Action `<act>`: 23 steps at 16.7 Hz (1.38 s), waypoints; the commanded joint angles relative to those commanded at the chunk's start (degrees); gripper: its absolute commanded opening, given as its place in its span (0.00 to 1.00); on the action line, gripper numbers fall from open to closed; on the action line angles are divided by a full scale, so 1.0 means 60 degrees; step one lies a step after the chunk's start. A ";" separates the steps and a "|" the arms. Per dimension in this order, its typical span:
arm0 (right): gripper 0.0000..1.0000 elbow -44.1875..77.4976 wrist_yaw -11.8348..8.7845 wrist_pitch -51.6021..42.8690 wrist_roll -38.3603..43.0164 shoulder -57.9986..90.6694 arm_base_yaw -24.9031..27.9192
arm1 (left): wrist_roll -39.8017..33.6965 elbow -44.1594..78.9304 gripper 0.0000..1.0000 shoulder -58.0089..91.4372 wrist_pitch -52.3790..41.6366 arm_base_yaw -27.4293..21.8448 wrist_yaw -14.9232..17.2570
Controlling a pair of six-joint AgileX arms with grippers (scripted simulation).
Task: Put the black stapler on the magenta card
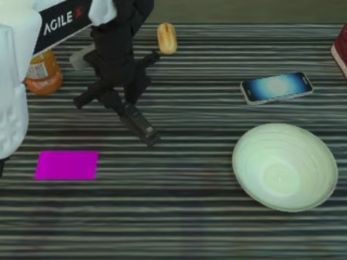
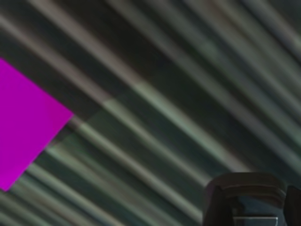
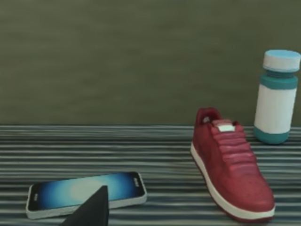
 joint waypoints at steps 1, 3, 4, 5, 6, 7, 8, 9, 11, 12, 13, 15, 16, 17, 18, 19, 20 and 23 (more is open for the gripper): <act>1.00 0.0000 0.0000 0.0000 0.0000 0.0000 0.0000 | 0.0007 0.0346 0.00 -0.0057 -0.0457 0.0011 -0.0001; 1.00 0.0000 0.0000 0.0000 0.0000 0.0000 0.0000 | 0.0022 0.0914 0.00 -0.0186 -0.1101 0.0041 -0.0002; 1.00 0.0000 0.0000 0.0000 0.0000 0.0000 0.0000 | 0.0030 0.1074 0.00 -0.0237 -0.1269 0.0055 -0.0002; 1.00 0.0000 0.0000 0.0000 0.0000 0.0000 0.0000 | 0.0034 0.1141 0.00 -0.0261 -0.1337 0.0062 -0.0003; 1.00 0.0000 0.0000 0.0000 0.0000 0.0000 0.0000 | 0.0034 0.1141 0.00 -0.0261 -0.1337 0.0062 -0.0003; 1.00 0.0000 0.0000 0.0000 0.0000 0.0000 0.0000 | 0.0034 0.1141 0.00 -0.0261 -0.1337 0.0062 -0.0003; 1.00 0.0000 0.0000 0.0000 0.0000 0.0000 0.0000 | 0.0046 0.1123 0.00 -0.0231 -0.1314 0.0005 -0.0003; 1.00 0.0000 0.0000 0.0000 0.0000 0.0000 0.0000 | 0.0046 0.1123 0.00 -0.0231 -0.1314 0.0005 -0.0003; 1.00 0.0000 0.0000 0.0000 0.0000 0.0000 0.0000 | 0.0331 0.1118 0.00 -0.0291 -0.1268 -0.0005 -0.0010; 1.00 0.0000 0.0000 0.0000 0.0000 0.0000 0.0000 | 0.0622 0.1103 0.00 -0.0365 -0.1214 -0.0010 -0.0016; 1.00 0.0000 0.0000 0.0000 0.0000 0.0000 0.0000 | 0.1014 0.1079 0.00 -0.0465 -0.1142 -0.0014 -0.0024; 1.00 0.0000 0.0000 0.0000 0.0000 0.0000 0.0000 | 0.2096 0.1006 0.00 -0.0717 -0.0962 -0.0015 -0.0041; 1.00 0.0000 0.0000 0.0000 0.0000 0.0000 0.0000 | 0.2787 0.0947 0.00 -0.0865 -0.0860 -0.0013 -0.0049; 1.00 0.0000 0.0000 0.0000 0.0000 0.0000 0.0000 | 0.3576 0.0863 0.00 -0.1026 -0.0753 -0.0010 -0.0056; 1.00 0.0000 0.0000 0.0000 0.0000 0.0000 0.0000 | 0.4461 0.0747 0.00 -0.1200 -0.0643 -0.0003 -0.0062; 1.00 0.0000 0.0000 0.0000 0.0000 0.0000 0.0000 | 0.5426 0.0596 0.00 -0.1380 -0.0534 0.0006 -0.0067; 1.00 0.0000 0.0000 0.0000 0.0000 0.0000 0.0000 | 0.6469 0.0408 0.00 -0.1563 -0.0432 0.0017 -0.0070; 1.00 0.0000 0.0000 0.0000 0.0000 0.0000 0.0000 | 0.9847 -0.0342 0.00 -0.2095 -0.0181 0.0061 -0.0068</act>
